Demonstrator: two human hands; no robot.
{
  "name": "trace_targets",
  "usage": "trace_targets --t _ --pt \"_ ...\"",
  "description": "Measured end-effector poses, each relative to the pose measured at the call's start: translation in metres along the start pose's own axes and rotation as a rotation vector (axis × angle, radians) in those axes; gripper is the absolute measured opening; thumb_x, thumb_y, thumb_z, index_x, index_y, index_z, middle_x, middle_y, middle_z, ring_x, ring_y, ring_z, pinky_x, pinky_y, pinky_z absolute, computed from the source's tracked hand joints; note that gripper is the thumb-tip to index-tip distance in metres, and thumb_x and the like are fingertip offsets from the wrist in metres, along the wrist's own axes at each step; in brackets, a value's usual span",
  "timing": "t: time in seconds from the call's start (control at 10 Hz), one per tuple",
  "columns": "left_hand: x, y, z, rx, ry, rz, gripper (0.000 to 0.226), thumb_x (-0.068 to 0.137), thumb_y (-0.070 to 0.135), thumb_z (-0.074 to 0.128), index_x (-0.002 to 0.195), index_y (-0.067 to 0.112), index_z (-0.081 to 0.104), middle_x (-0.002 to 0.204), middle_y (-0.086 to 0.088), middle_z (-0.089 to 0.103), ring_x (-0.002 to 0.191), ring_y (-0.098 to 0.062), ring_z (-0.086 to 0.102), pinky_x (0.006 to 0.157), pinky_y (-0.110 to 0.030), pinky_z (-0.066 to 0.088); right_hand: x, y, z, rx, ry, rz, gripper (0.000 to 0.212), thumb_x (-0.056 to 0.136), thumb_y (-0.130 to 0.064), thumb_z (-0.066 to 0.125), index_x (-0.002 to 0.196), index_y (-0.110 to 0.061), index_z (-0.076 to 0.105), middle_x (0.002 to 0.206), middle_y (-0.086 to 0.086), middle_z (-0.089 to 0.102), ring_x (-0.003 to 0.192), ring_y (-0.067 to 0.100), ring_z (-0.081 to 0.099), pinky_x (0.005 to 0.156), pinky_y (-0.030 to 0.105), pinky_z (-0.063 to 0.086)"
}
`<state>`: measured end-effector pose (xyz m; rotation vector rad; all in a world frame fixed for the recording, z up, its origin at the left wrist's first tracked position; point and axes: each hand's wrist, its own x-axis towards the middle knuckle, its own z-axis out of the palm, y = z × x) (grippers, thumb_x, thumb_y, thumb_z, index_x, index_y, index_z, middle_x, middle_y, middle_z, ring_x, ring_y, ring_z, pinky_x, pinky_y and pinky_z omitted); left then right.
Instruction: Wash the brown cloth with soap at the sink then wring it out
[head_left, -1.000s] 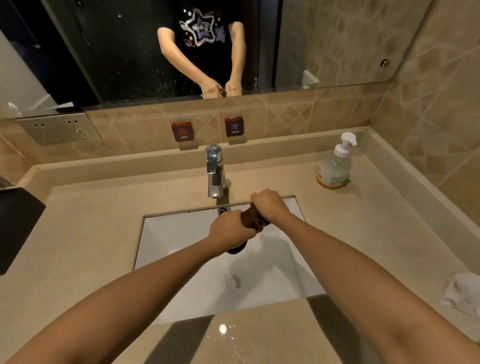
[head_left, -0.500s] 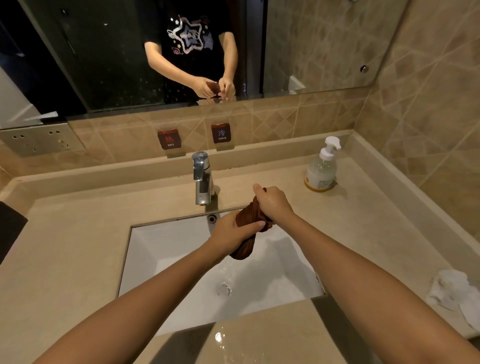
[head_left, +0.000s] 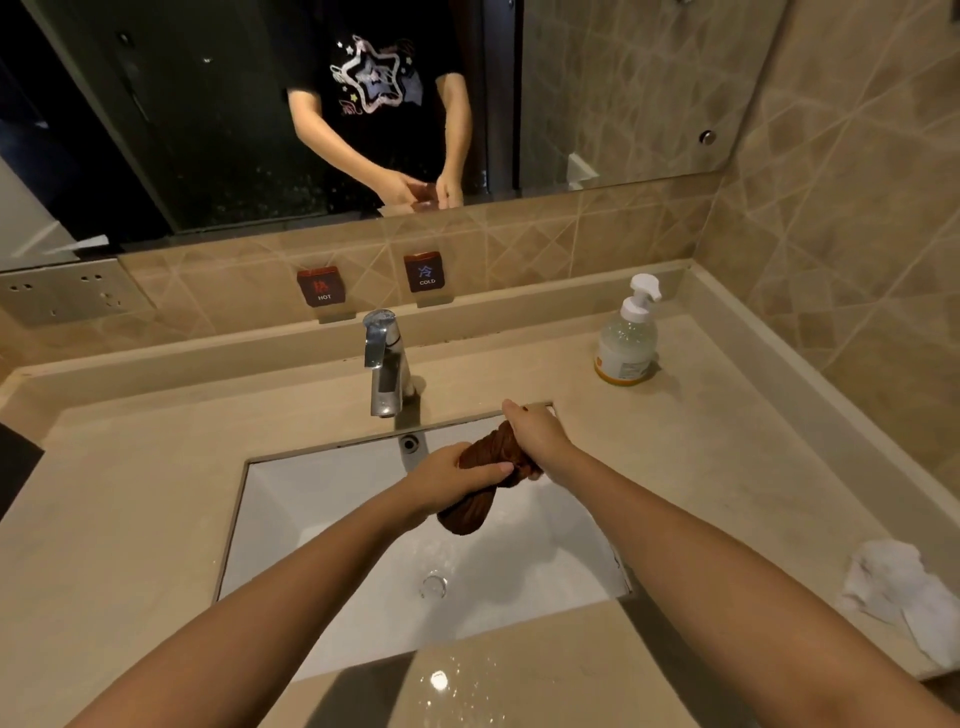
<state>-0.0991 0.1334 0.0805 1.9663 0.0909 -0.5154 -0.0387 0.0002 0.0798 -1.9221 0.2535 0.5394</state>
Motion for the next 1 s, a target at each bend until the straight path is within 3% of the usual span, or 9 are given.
trace_targets --t 0.1,0.2,0.3,0.5,0.6,0.7,0.8,0.9,1.0 --pt "0.006 0.003 -0.004 -0.138 -0.009 -0.091 0.047 0.072 0.042 0.079 0.103 0.009 0.065 0.093 -0.011 0.069 0.081 -0.022 0.066 0.082 -0.037 0.055 0.003 0.009 -0.014 -0.094 -0.062 -0.027 0.063 0.093 -0.057 0.026 0.127 -0.009 0.047 0.122 0.01 0.055 0.108 0.029 0.055 0.083 0.037 0.049" --pt "0.01 0.011 0.001 -0.204 0.03 -0.031 0.062 0.065 0.047 0.08 0.116 0.016 0.061 0.105 -0.009 0.068 0.096 -0.023 0.065 0.083 -0.033 0.053 -0.006 0.009 -0.04 -0.111 -0.005 -0.005 0.065 0.089 -0.062 0.033 0.131 -0.013 0.042 0.123 0.007 0.053 0.102 0.026 0.058 0.074 0.037 0.054" --pt "0.014 0.028 0.014 -0.264 0.014 0.055 0.053 0.078 0.029 0.075 0.126 0.02 0.055 0.115 -0.006 0.064 0.105 -0.021 0.062 0.088 -0.03 0.052 -0.021 0.003 -0.066 0.157 -0.161 0.003 0.051 0.086 -0.058 0.048 0.111 -0.015 0.057 0.103 0.008 0.068 0.082 0.021 0.071 0.064 0.032 0.059" --pt "0.032 0.066 0.039 -0.544 -0.104 0.173 0.043 0.085 0.01 0.067 0.127 0.016 0.06 0.121 -0.007 0.067 0.111 -0.022 0.063 0.093 -0.031 0.052 -0.033 -0.001 -0.129 0.47 0.017 -0.179 0.024 0.086 -0.012 0.06 0.108 -0.004 0.058 0.094 0.013 0.069 0.073 0.017 0.071 0.055 0.024 0.056" --pt "0.052 0.08 0.052 -0.662 -0.019 0.091 0.029 0.091 0.014 0.06 0.118 0.005 0.065 0.116 -0.013 0.069 0.105 -0.025 0.065 0.085 -0.031 0.054 -0.034 0.011 -0.162 0.752 0.033 -0.171 0.027 0.083 0.005 0.05 0.109 -0.003 0.052 0.096 0.019 0.064 0.087 0.031 0.066 0.076 0.045 0.057" --pt "0.073 0.09 0.069 -0.618 0.074 -0.013 0.025 0.091 0.012 0.055 0.107 -0.003 0.067 0.103 -0.019 0.067 0.083 -0.025 0.064 0.063 -0.028 0.053 -0.027 0.033 -0.186 0.826 0.065 -0.124 0.035 0.078 0.017 0.045 0.104 -0.004 0.053 0.099 0.019 0.062 0.09 0.031 0.062 0.077 0.047 0.055" --pt "0.087 0.103 0.087 -0.602 0.062 -0.064 0.018 0.091 0.009 0.053 0.099 0.006 0.069 0.097 -0.013 0.068 0.081 -0.023 0.062 0.067 -0.03 0.051 -0.021 0.052 -0.2 0.734 0.119 -0.091 0.045 0.074 0.018 0.051 0.108 -0.011 0.056 0.113 0.018 0.061 0.098 0.03 0.061 0.08 0.042 0.054" --pt "0.099 0.115 0.098 -0.743 -0.001 -0.089 0.024 0.092 0.008 0.054 0.115 0.016 0.058 0.107 -0.002 0.064 0.098 -0.017 0.058 0.084 -0.031 0.046 -0.018 0.063 -0.214 0.41 0.341 -0.083 0.046 0.076 0.009 0.061 0.116 -0.014 0.056 0.115 0.01 0.06 0.097 0.023 0.057 0.075 0.03 0.048" --pt "0.104 0.112 0.096 -0.653 0.074 -0.053 0.036 0.094 0.007 0.051 0.129 0.015 0.051 0.121 -0.005 0.059 0.114 -0.018 0.051 0.099 -0.036 0.036 -0.018 0.073 -0.221 -0.048 0.552 -0.01 0.054 0.079 -0.011 0.066 0.13 -0.016 0.049 0.134 0.011 0.048 0.118 0.03 0.048 0.091 0.036 0.045"
